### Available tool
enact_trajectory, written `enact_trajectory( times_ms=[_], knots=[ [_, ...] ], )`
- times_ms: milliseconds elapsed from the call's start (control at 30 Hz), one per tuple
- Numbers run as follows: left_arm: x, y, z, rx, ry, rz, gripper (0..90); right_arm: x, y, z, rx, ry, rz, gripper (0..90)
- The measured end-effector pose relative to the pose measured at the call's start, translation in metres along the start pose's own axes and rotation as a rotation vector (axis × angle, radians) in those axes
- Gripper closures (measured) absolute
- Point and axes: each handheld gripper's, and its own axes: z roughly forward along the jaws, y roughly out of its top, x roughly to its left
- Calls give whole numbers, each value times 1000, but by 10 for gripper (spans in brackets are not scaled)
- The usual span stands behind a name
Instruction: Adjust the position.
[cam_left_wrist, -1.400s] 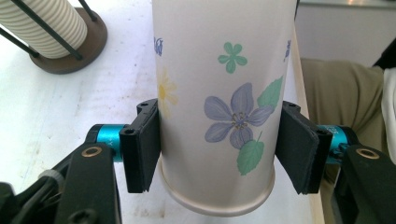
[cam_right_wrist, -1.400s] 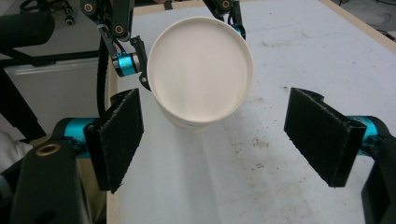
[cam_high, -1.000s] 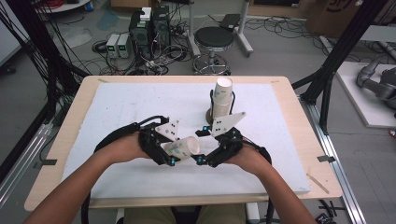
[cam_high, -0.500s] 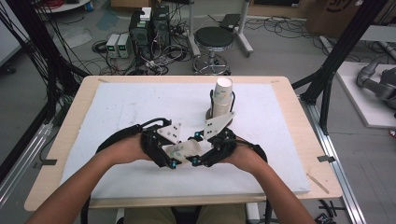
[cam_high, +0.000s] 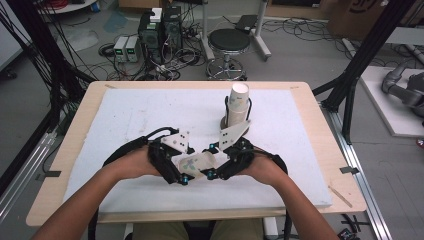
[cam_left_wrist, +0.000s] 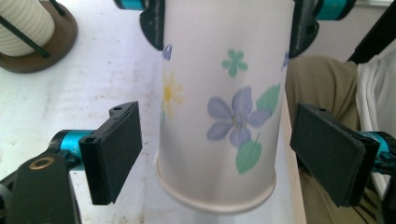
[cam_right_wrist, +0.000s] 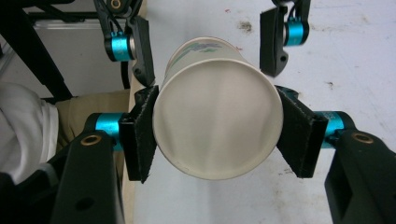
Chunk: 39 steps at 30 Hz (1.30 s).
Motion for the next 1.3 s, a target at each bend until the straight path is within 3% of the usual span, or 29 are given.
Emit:
enact_trajectory(
  times_ms=[167,433,533,967,1300],
  knots=[
    [1,-12,-9,-123,21,-52,176,-2,-7,-7,-23,-18,19,375],
    [-5,-33,-19,-362,65,-136,176,-1,-21,-22,-115,-36,40,374],
    [-8,-38,-19,-414,76,-141,176,0,-27,-26,-160,-38,52,374],
    [-16,-53,-3,-539,74,-175,175,2,-53,-26,-298,-24,99,374],
    [-17,-54,9,-563,55,-176,175,3,-60,-22,-363,11,106,374]
  ],
)
